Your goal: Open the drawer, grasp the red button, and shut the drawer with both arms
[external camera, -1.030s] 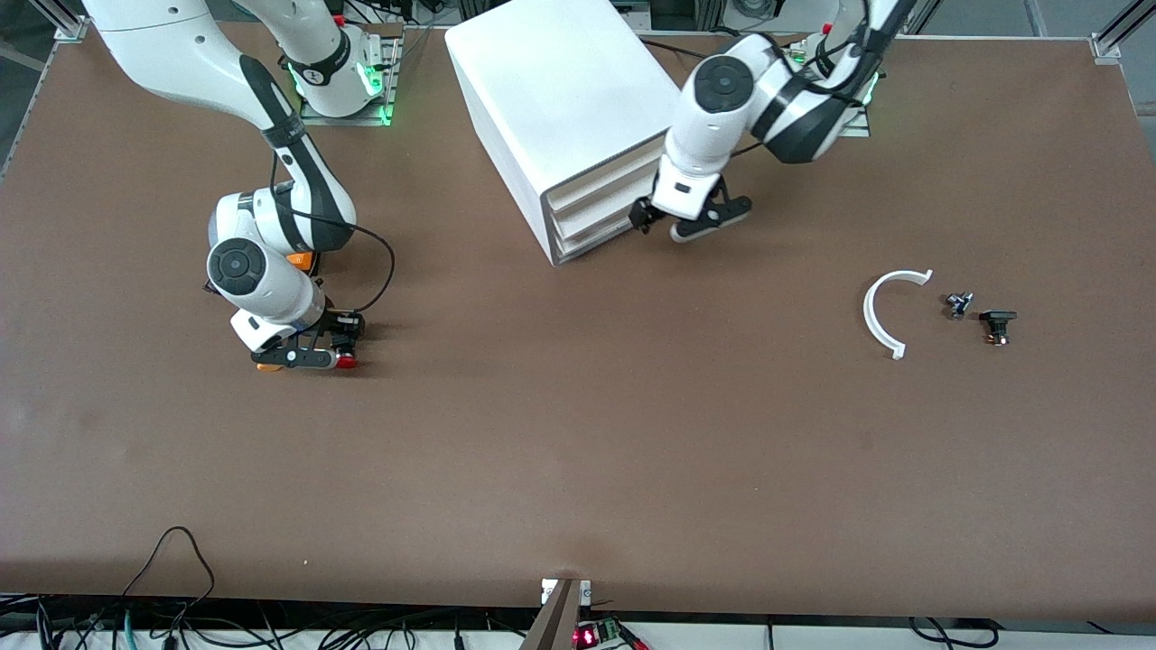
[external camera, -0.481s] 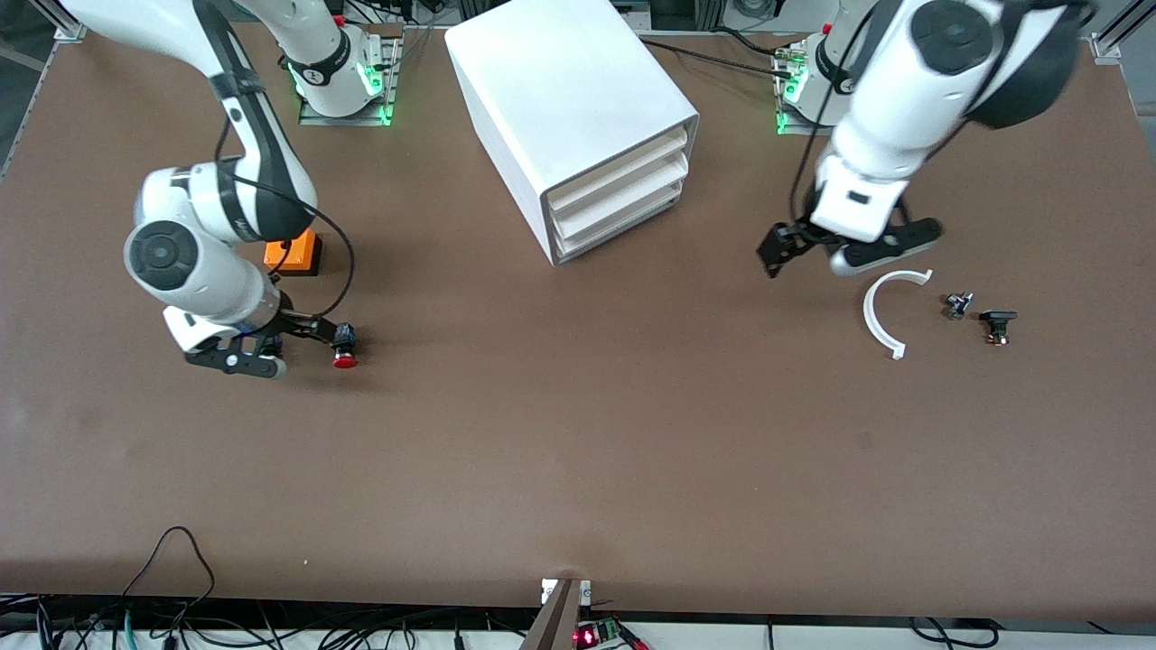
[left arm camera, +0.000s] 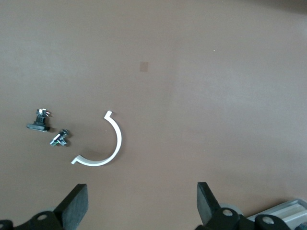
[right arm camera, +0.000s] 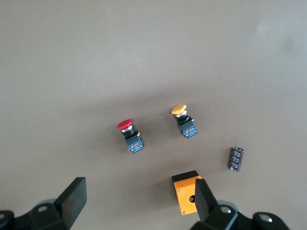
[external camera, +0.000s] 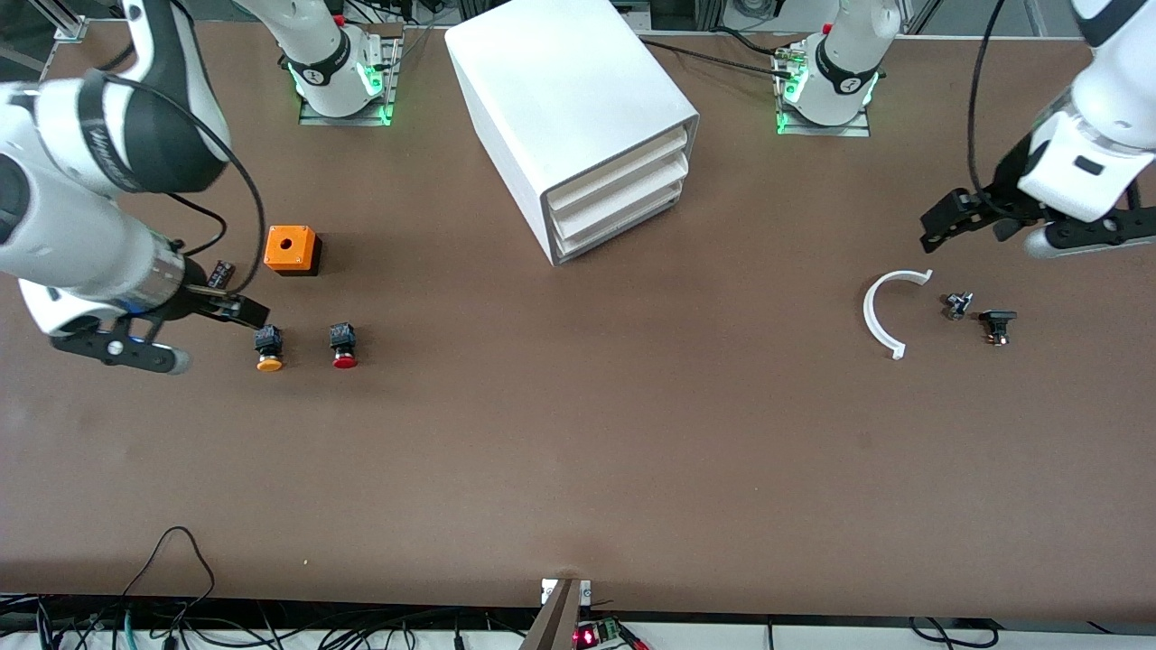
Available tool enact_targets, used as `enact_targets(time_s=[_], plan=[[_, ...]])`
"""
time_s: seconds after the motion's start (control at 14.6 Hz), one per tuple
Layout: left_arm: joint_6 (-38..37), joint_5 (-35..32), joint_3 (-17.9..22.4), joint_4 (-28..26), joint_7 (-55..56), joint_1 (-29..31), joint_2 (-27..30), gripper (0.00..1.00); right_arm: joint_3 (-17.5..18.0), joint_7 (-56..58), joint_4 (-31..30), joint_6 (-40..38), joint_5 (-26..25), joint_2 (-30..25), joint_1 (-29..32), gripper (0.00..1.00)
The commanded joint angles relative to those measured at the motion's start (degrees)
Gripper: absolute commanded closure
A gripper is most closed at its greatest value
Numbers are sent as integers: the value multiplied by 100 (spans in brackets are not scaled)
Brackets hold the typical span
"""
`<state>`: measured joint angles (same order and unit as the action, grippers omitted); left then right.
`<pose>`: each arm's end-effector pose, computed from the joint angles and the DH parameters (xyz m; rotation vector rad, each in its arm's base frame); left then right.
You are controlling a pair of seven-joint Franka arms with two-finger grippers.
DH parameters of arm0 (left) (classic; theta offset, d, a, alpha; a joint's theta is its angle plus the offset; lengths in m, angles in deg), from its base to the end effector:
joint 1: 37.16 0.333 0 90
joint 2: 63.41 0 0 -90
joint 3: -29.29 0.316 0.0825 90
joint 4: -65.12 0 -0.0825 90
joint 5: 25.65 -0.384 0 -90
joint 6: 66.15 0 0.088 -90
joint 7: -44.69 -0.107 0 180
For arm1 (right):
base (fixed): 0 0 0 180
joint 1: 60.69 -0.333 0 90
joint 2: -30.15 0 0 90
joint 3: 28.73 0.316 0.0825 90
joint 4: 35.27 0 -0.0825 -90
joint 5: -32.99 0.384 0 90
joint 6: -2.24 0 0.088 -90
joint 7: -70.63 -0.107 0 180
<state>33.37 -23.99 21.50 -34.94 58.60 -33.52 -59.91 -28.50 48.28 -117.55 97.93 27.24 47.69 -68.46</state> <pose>0.5458 -0.0442 0.5889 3.1007 0.2711 0.0736 0.6416 0.0799 0.5127 3.0060 -0.3579 -0.0664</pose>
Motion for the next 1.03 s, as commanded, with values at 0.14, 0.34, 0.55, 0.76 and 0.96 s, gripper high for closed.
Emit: enact_targets(time_s=[0.14,0.34,0.55,0.76,0.96], plan=[[-274,186,120,162,-433,67,36,0,249,413,134,-453,-84,-418,706,0],[-424,221,111,391,-433,67,-69,0,179,1485,29,-507,-58,-638,1022,0],[-538,221,76,400,-425,58,-69,0,39,1611,-68,-909,-14,-751,1058,0],[-530,195,67,426,-460,58,-78,0,-49,1629,-909,-789,-5,-1322,1067,0],[-521,169,67,426,-468,58,-78,0,-93,2242,-1245,-403,-5,-1570,1058,0]])
